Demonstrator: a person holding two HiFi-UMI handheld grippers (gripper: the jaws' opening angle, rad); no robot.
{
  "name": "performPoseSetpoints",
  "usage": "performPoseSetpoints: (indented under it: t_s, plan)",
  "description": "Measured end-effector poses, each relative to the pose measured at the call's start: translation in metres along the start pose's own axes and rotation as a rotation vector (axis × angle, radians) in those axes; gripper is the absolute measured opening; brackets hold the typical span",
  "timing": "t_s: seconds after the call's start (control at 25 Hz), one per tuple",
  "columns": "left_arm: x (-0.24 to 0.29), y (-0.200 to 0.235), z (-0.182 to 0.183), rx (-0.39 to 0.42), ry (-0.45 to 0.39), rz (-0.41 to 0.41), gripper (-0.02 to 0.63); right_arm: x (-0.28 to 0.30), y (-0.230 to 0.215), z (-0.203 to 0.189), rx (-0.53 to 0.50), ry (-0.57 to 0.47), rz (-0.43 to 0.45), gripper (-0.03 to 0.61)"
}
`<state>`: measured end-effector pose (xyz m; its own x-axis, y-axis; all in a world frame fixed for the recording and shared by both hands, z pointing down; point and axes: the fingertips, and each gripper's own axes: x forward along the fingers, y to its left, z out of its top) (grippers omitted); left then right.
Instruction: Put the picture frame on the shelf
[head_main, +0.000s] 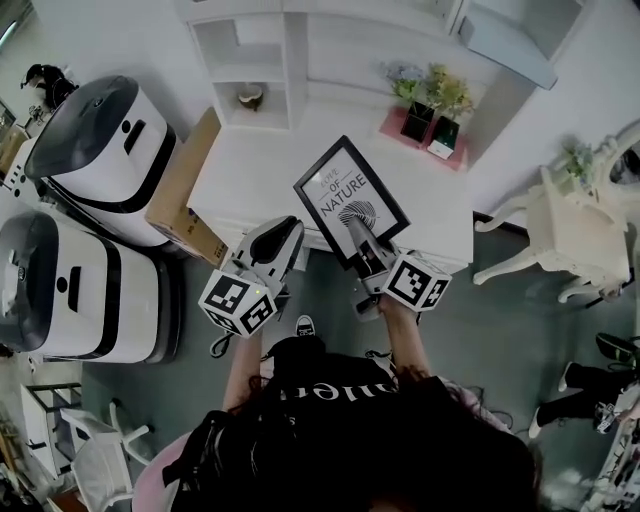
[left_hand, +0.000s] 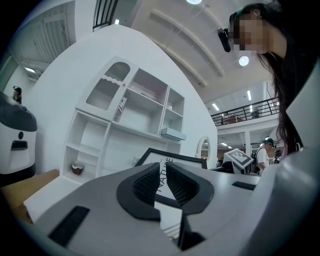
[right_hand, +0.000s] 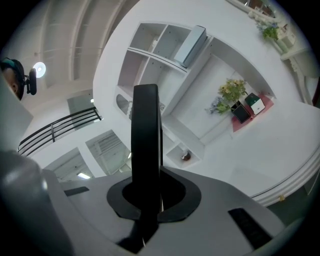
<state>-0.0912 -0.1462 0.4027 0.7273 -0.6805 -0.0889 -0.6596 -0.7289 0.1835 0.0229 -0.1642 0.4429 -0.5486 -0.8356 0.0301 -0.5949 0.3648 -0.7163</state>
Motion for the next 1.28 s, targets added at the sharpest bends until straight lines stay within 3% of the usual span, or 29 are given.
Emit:
performPoseSetpoints:
  t_s: [0.36, 0.72, 1.16, 1.28]
  plan:
    - [0.023, 0.073, 0.012, 0.0, -0.005, -0.064, 0.051, 0.071, -0.005, 0.018, -0.021, -0.046, -0.038, 0.052]
    - [0.042, 0.092, 0.009, -0.026, 0.019, -0.083, 0.051, 0.1, -0.011, 0.056, 0.006, -0.063, -0.032, 0.052]
    - [0.091, 0.106, 0.03, 0.006, 0.001, -0.087, 0.051, 0.142, -0.002, 0.173, -0.062, -0.126, 0.097, 0.052]
    - [0.116, 0.109, 0.042, 0.019, -0.019, -0.108, 0.051, 0.159, -0.005, 0.204, -0.03, -0.134, 0.125, 0.052]
